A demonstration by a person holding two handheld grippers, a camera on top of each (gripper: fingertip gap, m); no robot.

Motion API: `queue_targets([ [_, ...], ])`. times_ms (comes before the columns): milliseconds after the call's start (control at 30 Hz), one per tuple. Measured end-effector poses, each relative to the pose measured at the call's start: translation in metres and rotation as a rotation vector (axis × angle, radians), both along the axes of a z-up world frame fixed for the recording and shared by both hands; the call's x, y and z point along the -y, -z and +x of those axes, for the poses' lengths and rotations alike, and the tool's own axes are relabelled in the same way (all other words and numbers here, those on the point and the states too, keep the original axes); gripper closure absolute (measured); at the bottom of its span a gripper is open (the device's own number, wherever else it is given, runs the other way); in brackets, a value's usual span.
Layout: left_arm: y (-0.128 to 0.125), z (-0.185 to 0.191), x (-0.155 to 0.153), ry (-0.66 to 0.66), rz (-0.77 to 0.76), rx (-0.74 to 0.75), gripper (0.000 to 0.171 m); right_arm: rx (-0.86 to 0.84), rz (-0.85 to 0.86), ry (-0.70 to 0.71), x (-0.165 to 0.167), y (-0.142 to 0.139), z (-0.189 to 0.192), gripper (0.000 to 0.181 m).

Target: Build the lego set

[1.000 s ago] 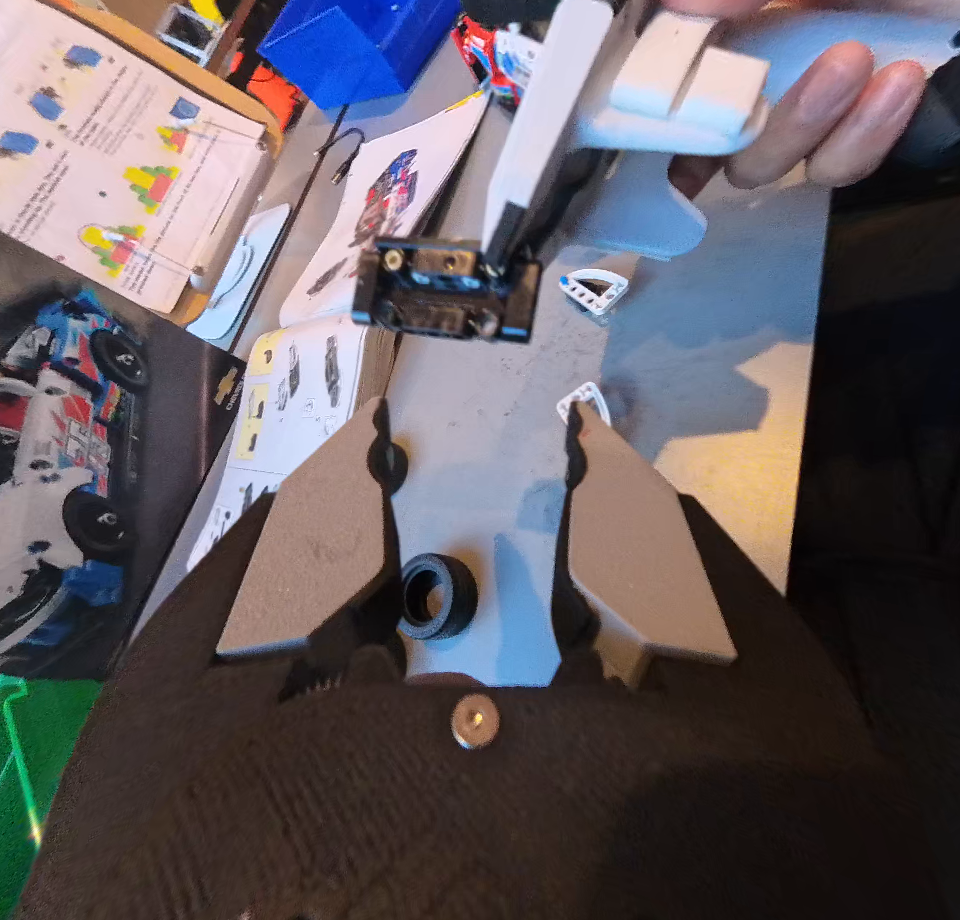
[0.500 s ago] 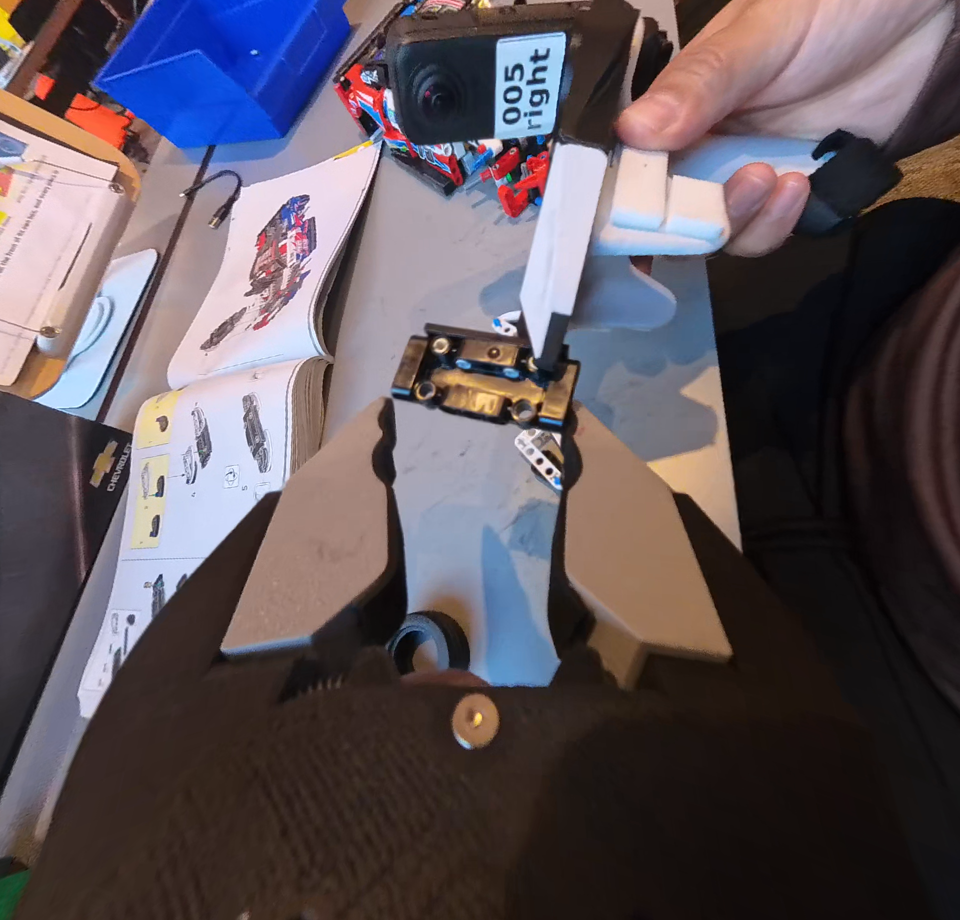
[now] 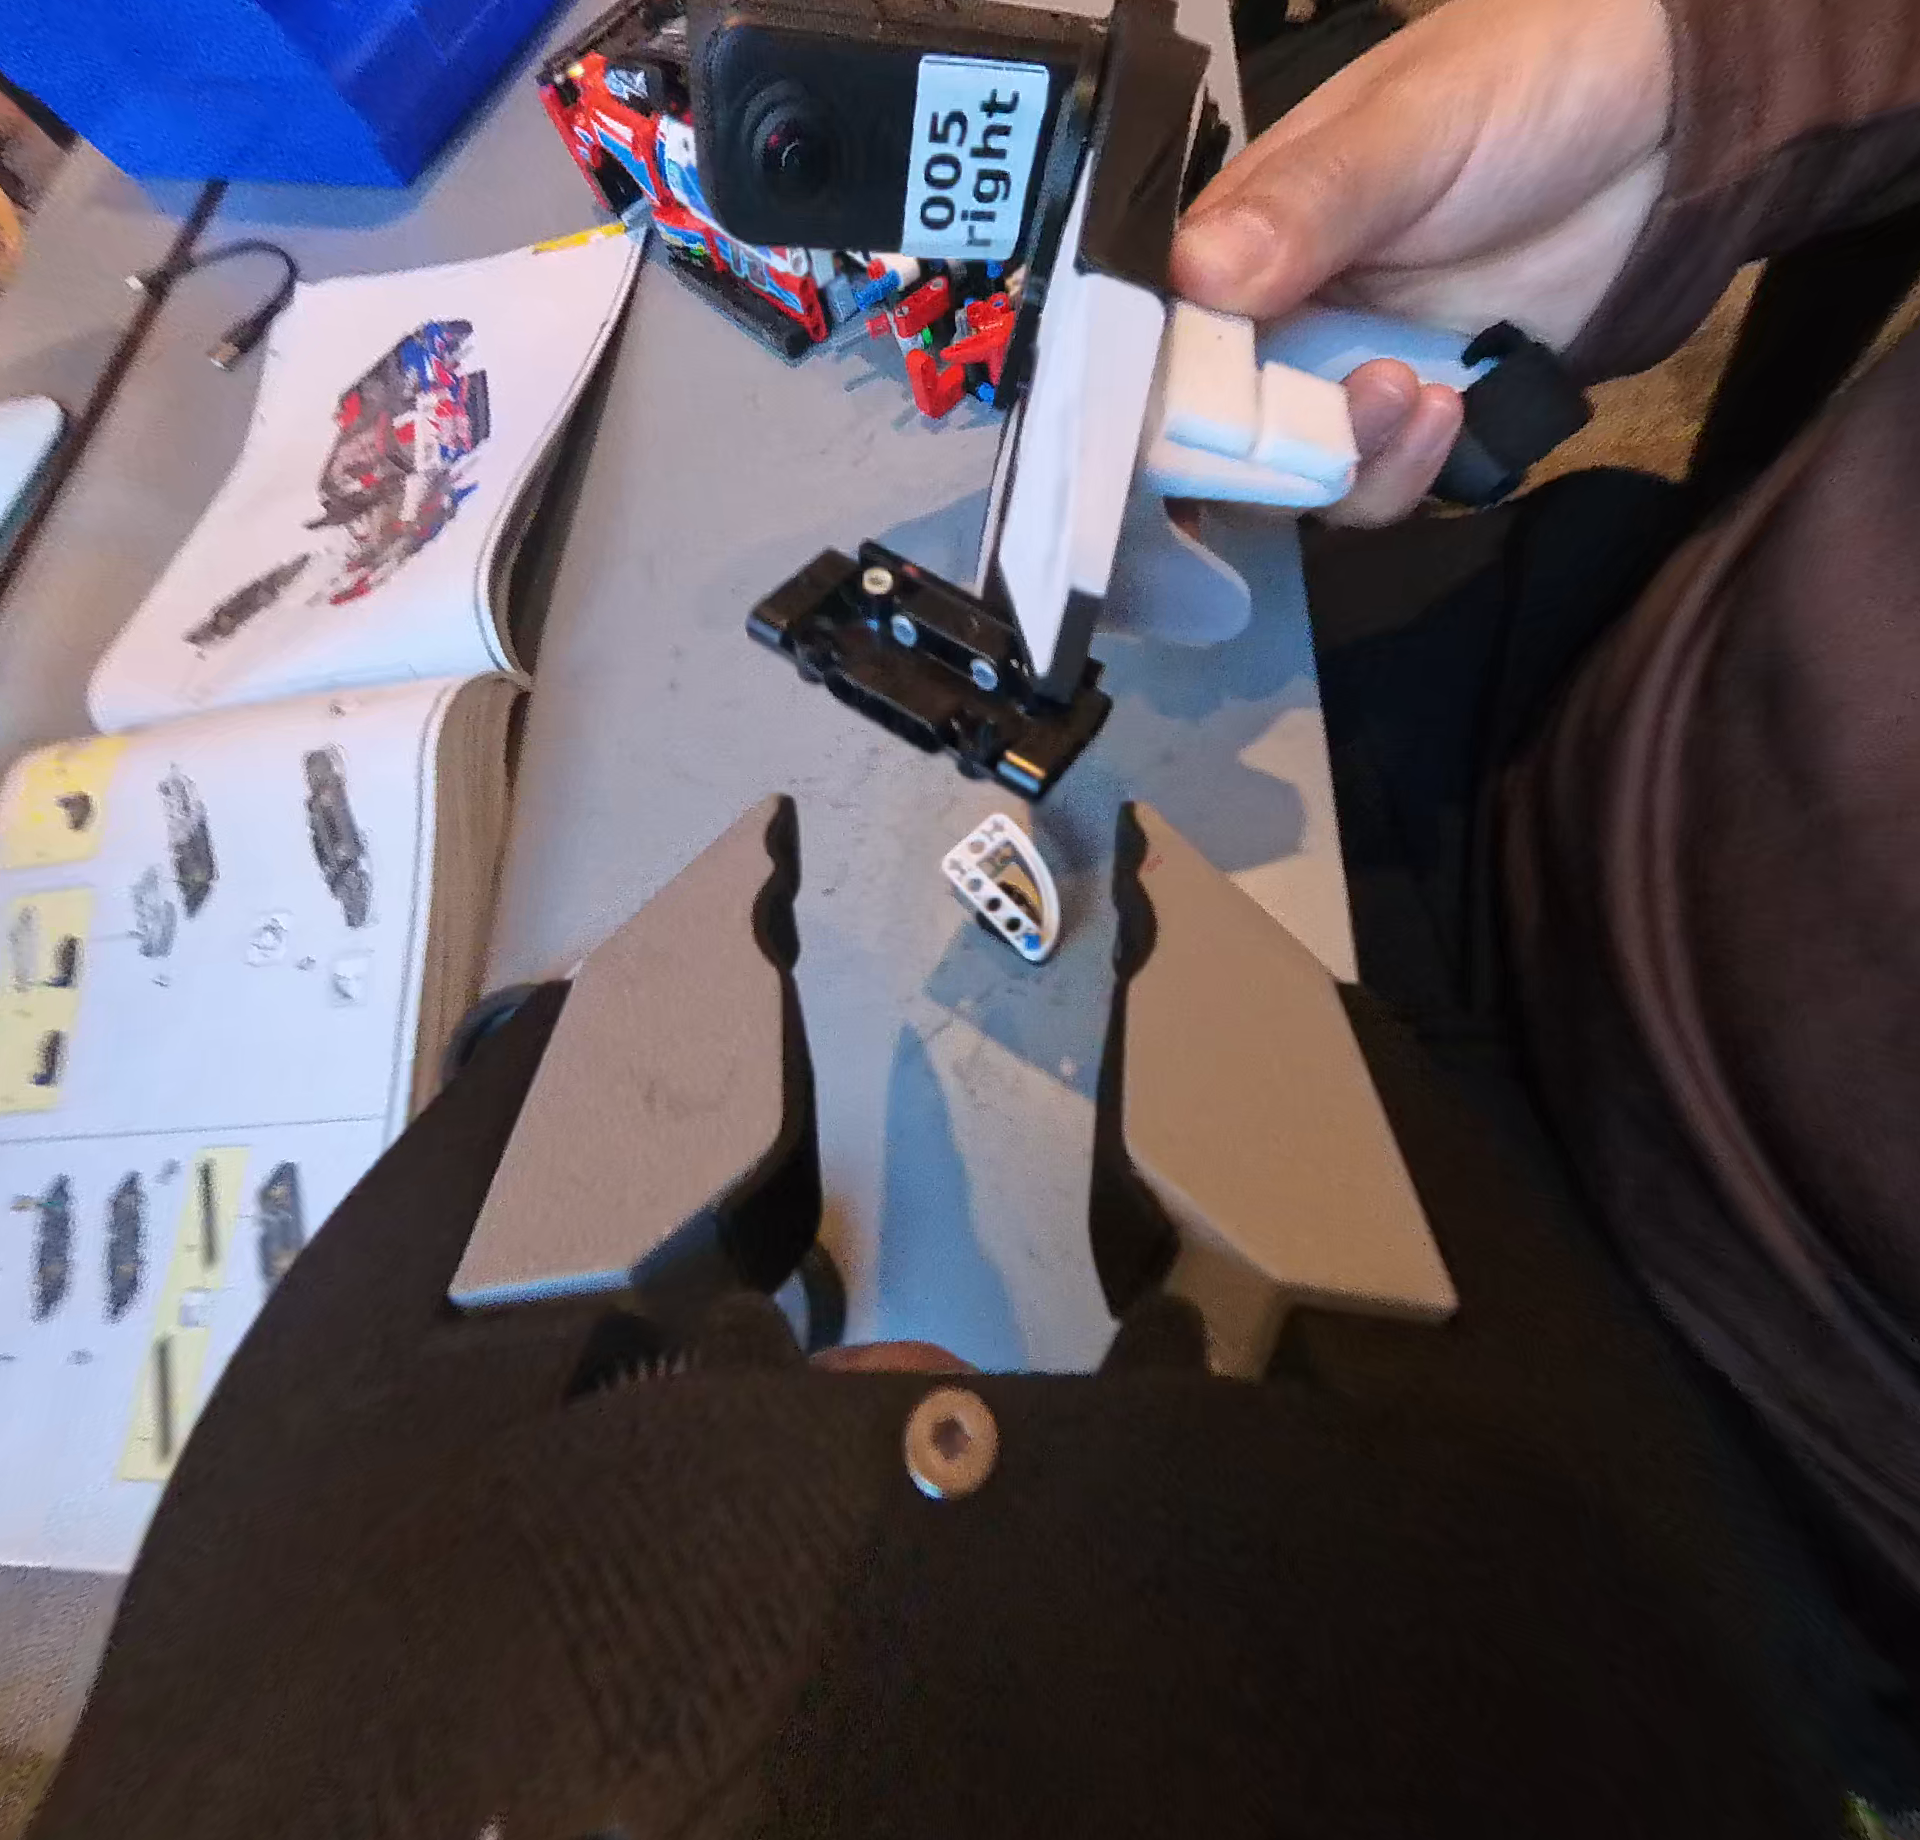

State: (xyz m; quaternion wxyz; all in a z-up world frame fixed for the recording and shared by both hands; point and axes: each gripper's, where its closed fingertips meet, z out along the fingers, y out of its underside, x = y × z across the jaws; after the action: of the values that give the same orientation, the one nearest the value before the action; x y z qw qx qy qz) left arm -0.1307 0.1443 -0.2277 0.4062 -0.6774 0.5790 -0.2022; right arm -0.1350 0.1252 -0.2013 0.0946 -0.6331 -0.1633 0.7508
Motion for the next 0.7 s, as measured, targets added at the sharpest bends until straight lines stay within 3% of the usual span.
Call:
queue_targets([
  [100,-0.005,-0.002,0.004,-0.066,-0.044,0.089,0.123,-0.008,-0.015,0.015,-0.003,0.000,0.002,0.170],
  [200,-0.011,-0.004,-0.002,-0.207,0.096,0.110,0.124,-0.021,-0.050,0.014,-0.004,0.001,0.000,0.170],
  [433,-0.003,-0.014,-0.003,-0.248,0.564,-0.239,0.136,-0.023,-0.110,-0.008,-0.003,0.003,-0.005,0.169],
  [700,-0.004,-0.009,-0.015,-0.221,0.907,-0.387,0.140,0.000,-0.135,0.019,-0.007,0.007,-0.005,0.169],
])
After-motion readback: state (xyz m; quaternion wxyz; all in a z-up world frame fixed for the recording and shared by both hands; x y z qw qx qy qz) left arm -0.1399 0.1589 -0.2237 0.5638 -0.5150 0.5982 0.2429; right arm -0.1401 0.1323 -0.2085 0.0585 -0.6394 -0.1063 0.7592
